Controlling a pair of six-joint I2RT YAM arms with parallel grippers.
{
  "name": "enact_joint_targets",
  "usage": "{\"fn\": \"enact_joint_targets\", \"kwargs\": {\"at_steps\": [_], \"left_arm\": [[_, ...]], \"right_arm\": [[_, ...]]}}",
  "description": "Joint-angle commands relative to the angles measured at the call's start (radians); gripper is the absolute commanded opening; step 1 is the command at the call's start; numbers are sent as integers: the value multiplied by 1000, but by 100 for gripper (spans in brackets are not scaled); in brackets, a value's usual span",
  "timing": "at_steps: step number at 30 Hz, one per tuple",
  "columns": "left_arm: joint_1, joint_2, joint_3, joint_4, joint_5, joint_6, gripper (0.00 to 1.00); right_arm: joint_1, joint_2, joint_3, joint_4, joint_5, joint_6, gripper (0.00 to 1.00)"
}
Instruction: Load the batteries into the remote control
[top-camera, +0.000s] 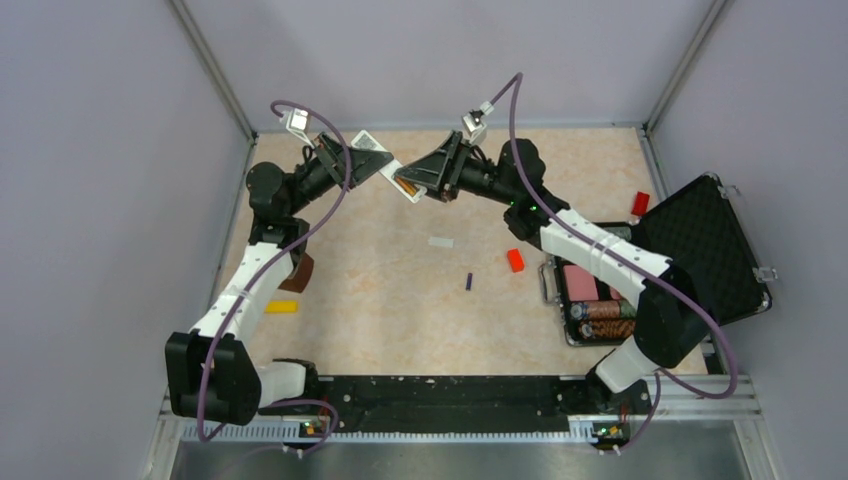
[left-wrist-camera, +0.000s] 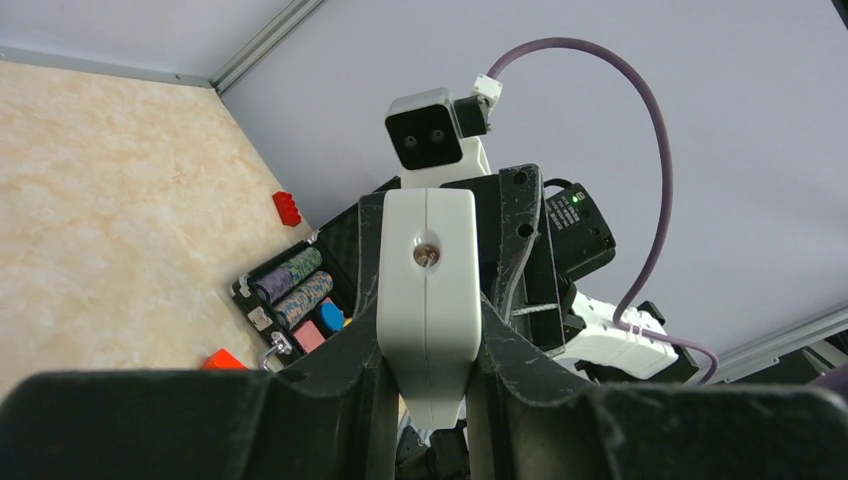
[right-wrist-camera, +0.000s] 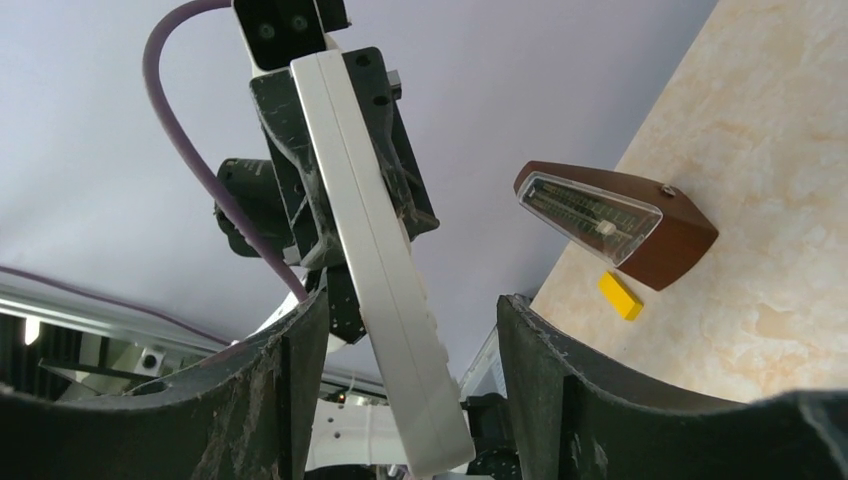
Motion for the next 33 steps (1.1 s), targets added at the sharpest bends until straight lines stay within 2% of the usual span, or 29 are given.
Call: {"fn": "enact_joint_targets", "kwargs": {"at_steps": [1, 10, 16, 25, 27, 30, 33], "left_arm": [[-4, -22, 20, 42, -3, 10, 0], [-4, -24, 8, 64, -14, -11, 0], [-13, -20, 6, 74, -25, -19, 0], [-22, -9, 20, 79, -42, -21, 0], [-22, -6, 22, 78, -41, -15, 0], [-21, -7, 24, 63, -38, 6, 0], [-21, -13, 15, 70, -29, 44, 0]], "right_arm": [[-11, -61, -14, 73, 5, -34, 60], [-11, -45, -3, 46, -3, -45, 42], [-11, -28, 29, -14, -22, -73, 24], [-10, -18, 39, -87, -35, -128, 16], [-12, -22, 38, -90, -34, -131, 20], [-11, -45, 34, -93, -5, -147, 45], [-24, -64, 31, -89, 1, -149, 62]]}}
